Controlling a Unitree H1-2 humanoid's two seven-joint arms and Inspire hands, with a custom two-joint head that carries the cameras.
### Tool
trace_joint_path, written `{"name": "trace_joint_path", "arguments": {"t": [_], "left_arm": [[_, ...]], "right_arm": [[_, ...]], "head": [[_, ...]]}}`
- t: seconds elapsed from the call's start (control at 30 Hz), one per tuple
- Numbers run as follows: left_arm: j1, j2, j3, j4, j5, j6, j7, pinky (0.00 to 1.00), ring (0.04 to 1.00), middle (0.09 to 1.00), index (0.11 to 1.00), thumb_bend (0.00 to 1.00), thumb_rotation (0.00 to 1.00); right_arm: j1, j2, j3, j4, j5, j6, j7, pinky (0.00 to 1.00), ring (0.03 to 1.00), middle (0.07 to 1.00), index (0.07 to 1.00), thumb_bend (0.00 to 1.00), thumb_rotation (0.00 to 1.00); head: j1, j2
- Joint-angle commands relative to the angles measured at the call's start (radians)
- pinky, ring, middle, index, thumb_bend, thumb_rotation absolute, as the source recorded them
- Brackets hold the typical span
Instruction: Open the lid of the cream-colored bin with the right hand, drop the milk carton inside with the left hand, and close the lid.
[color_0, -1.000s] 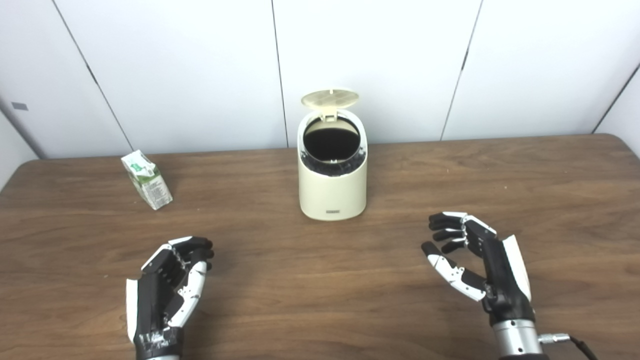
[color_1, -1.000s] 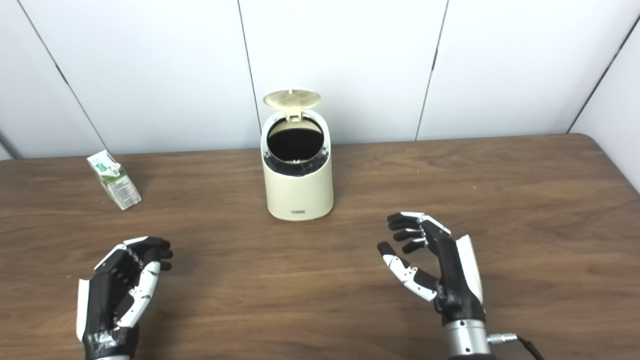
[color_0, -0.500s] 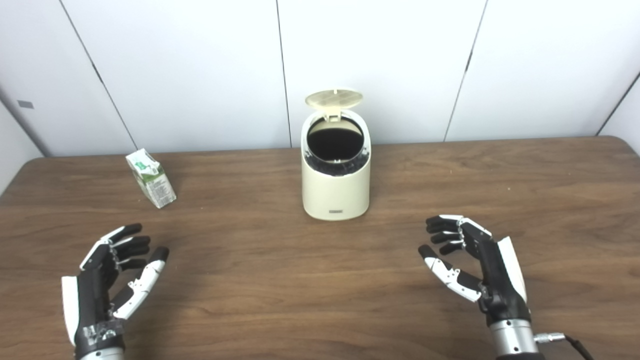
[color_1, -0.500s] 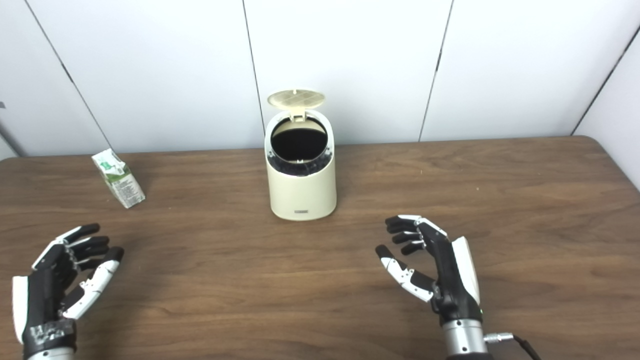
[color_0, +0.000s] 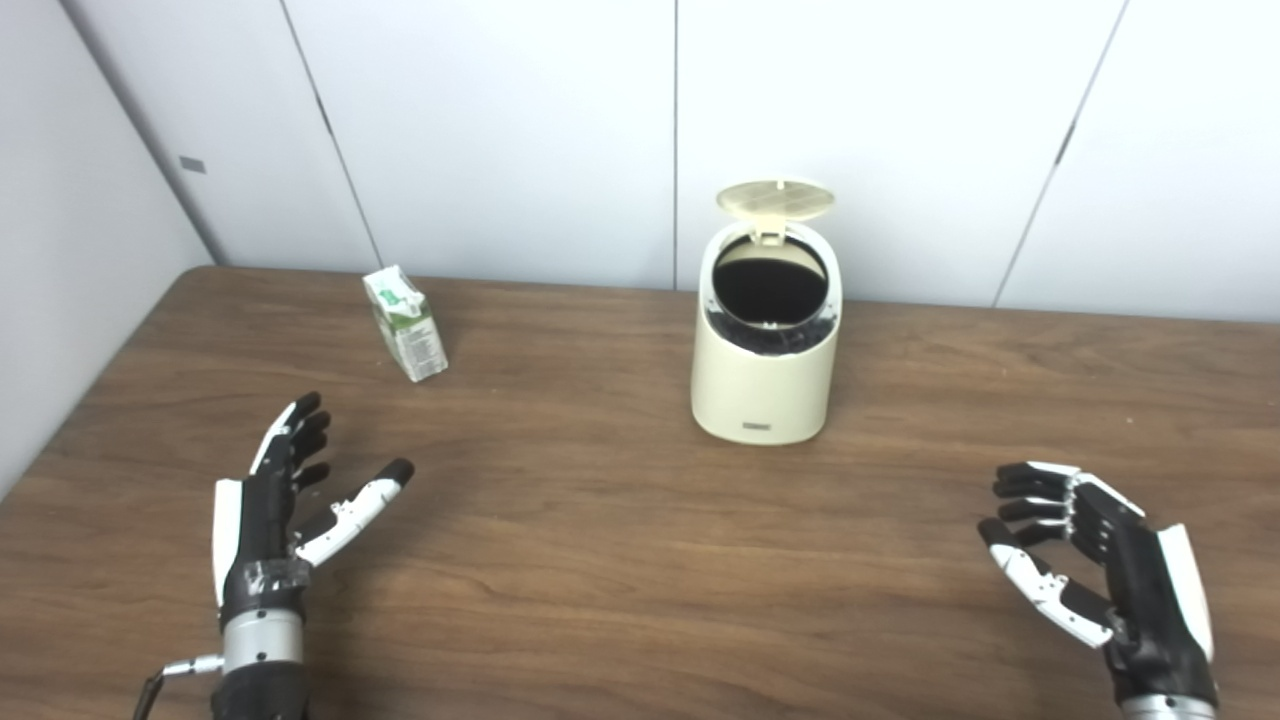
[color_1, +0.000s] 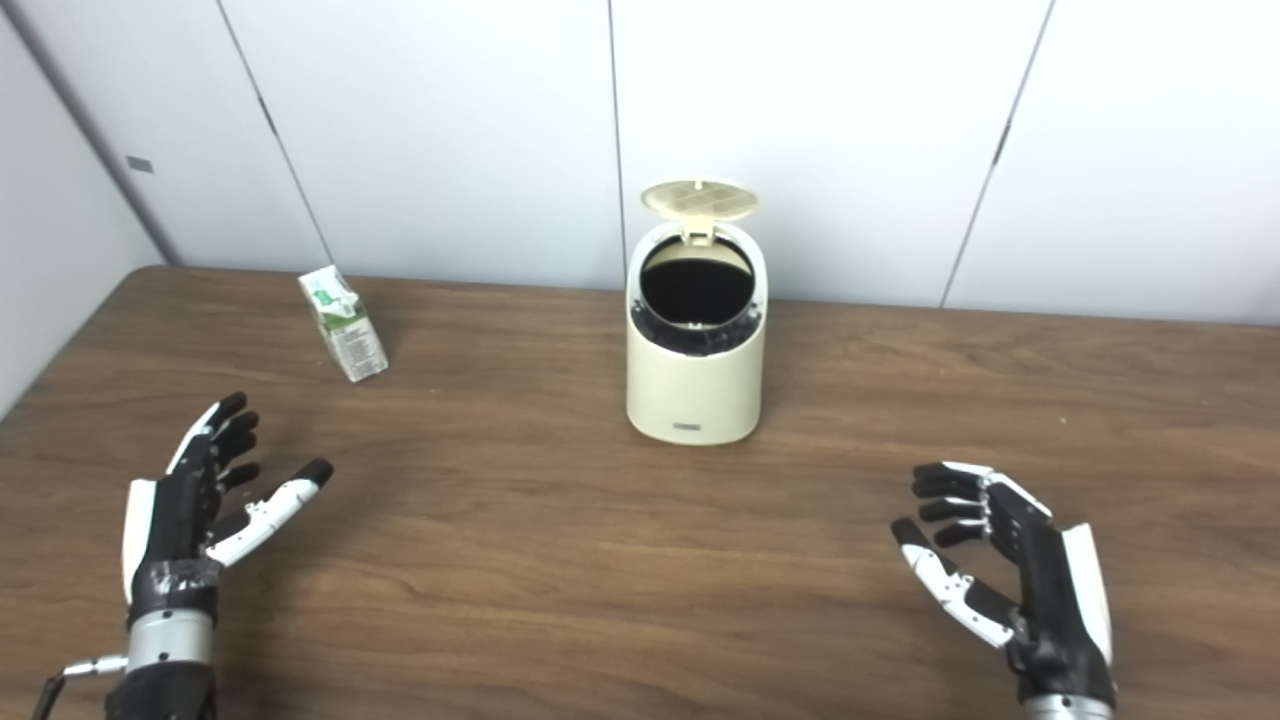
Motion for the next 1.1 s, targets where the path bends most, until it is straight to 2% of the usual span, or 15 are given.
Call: {"name": "trace_joint_path", "arguments": {"t": [0.0,0.07,0.2,0.3,0.37,0.57,0.67,0.8,0.87,0.97,1.0,1.03,1.07], "left_arm": [[-0.039,0.037,-0.001,0.002,0.022,-0.007,0.003,0.84,0.904,0.898,0.964,0.87,0.35],[-0.048,0.051,-0.007,0.012,0.032,-0.010,-0.001,0.85,0.913,0.908,0.974,0.88,0.36],[-0.081,0.086,-0.015,0.039,0.047,0.009,-0.009,0.86,0.920,0.924,0.988,0.95,0.38],[-0.118,0.120,-0.013,0.074,0.027,0.035,-0.035,0.89,0.945,0.953,1.000,1.00,0.37],[-0.140,0.137,-0.009,0.096,0.014,0.052,-0.051,0.88,0.945,0.956,1.000,1.00,0.37],[-0.232,0.173,0.007,0.180,-0.048,0.158,-0.091,0.91,0.976,0.990,1.000,1.00,0.38],[-0.274,0.185,0.001,0.223,-0.043,0.206,-0.087,0.89,0.974,0.999,1.000,1.00,0.39],[-0.328,0.201,-0.006,0.273,-0.028,0.251,-0.077,0.87,0.962,0.992,1.000,1.00,0.39],[-0.353,0.208,-0.007,0.298,-0.022,0.272,-0.072,0.86,0.971,0.999,1.000,1.00,0.40],[-0.388,0.213,0.007,0.337,-0.030,0.284,-0.067,0.84,0.963,0.997,1.000,1.00,0.41],[-0.399,0.217,0.012,0.351,-0.032,0.285,-0.067,0.73,0.873,0.913,1.000,1.00,0.40],[-0.406,0.219,0.015,0.359,-0.033,0.284,-0.068,0.63,0.807,0.866,1.000,1.00,0.39],[-0.414,0.221,0.018,0.368,-0.033,0.284,-0.067,0.59,0.784,0.851,1.000,1.00,0.39]], "right_arm": [[-0.020,-0.026,-0.014,-0.019,0.019,-0.049,0.005,0.47,0.581,0.625,0.613,0.22,0.19],[-0.024,-0.040,-0.019,-0.013,0.034,-0.057,0.014,0.48,0.589,0.627,0.612,0.21,0.17],[-0.026,-0.046,-0.031,-0.019,0.073,-0.033,0.026,0.51,0.597,0.627,0.613,0.22,0.14],[-0.034,-0.054,-0.037,0.001,0.099,-0.058,0.035,0.47,0.574,0.624,0.608,0.22,0.05],[-0.039,-0.057,-0.040,0.015,0.107,-0.071,0.037,0.47,0.576,0.623,0.605,0.22,0.04],[-0.047,-0.066,-0.040,0.034,0.110,-0.099,0.043,0.48,0.593,0.625,0.604,0.19,0.03],[-0.053,-0.067,-0.041,0.054,0.136,-0.120,0.046,0.49,0.600,0.627,0.606,0.20,0.07],[-0.056,-0.057,-0.042,0.042,0.123,-0.083,0.034,0.48,0.600,0.621,0.596,0.19,0.11],[-0.055,-0.058,-0.042,0.041,0.106,-0.072,0.030,0.47,0.595,0.625,0.592,0.20,0.27],[-0.055,-0.062,-0.043,0.053,0.098,-0.078,0.031,0.47,0.590,0.631,0.594,0.22,0.40],[-0.056,-0.062,-0.044,0.057,0.100,-0.082,0.031,0.46,0.589,0.631,0.592,0.23,0.43],[-0.056,-0.062,-0.045,0.060,0.102,-0.085,0.031,0.46,0.589,0.628,0.590,0.24,0.46],[-0.057,-0.062,-0.046,0.063,0.102,-0.087,0.031,0.46,0.588,0.627,0.589,0.25,0.47]], "head": [[0.031,0.000],[0.046,-0.001],[0.083,-0.007],[0.110,-0.012],[0.124,-0.017],[0.164,-0.037],[0.183,-0.049],[0.189,-0.063],[0.192,-0.072],[0.193,-0.081],[0.193,-0.081],[0.193,-0.081],[0.196,-0.085]]}}
